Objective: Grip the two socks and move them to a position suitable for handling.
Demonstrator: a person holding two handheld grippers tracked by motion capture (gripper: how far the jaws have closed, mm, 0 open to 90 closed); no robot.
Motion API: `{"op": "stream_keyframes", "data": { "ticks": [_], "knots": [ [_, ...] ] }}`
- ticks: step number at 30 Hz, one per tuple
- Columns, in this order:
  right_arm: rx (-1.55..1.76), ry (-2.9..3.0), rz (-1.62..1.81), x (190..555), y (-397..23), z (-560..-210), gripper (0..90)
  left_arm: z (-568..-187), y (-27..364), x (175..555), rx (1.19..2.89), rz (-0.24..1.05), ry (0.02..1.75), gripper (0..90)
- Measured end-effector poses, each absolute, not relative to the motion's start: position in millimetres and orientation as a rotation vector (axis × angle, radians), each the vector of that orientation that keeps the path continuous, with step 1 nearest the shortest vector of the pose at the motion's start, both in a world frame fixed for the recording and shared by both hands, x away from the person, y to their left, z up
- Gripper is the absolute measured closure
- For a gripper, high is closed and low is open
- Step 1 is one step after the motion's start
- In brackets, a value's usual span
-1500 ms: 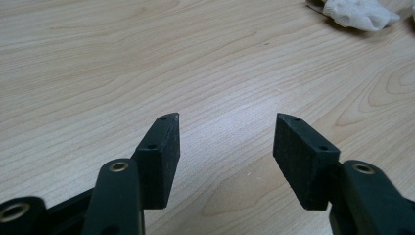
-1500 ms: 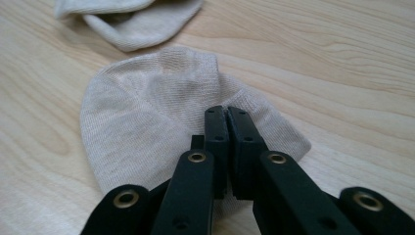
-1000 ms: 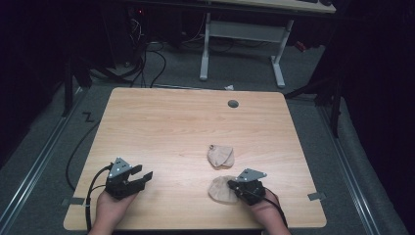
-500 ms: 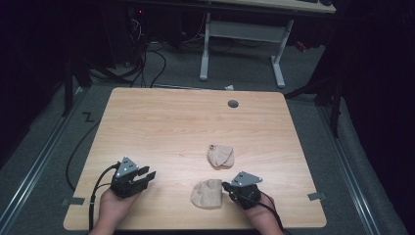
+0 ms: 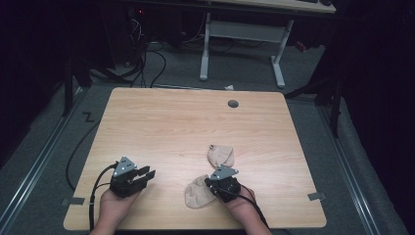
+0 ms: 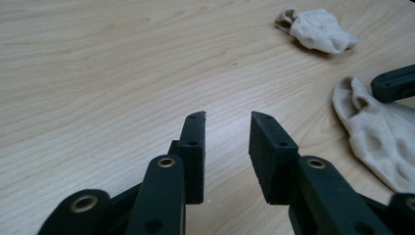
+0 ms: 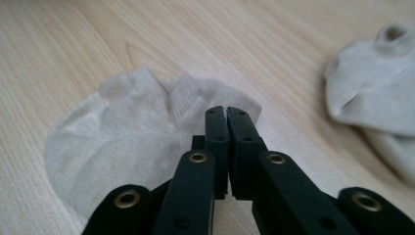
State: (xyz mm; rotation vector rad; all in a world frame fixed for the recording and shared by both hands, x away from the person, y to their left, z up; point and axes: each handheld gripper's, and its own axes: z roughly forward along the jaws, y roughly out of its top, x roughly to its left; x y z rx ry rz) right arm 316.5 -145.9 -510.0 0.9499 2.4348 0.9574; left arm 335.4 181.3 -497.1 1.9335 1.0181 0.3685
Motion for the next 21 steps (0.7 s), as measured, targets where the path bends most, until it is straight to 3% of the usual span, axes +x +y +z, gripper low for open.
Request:
{"op": "stream_keyframes", "data": {
  "ticks": [9,14,21],
  "knots": [
    [0.934,2.418,0.996,283.7,-154.6,-504.3,80.2,-499.6,183.3,341.5,1.941,0.387,1.033,64.9],
    [0.956,2.485,0.978,288.7,-154.6,-509.8,88.6,-501.4,183.9,342.2,1.95,0.388,1.024,65.2],
    [0.888,2.547,0.942,294.0,-125.1,-516.7,86.2,-498.7,185.6,340.2,1.958,0.416,1.011,64.7]
  ]
}}
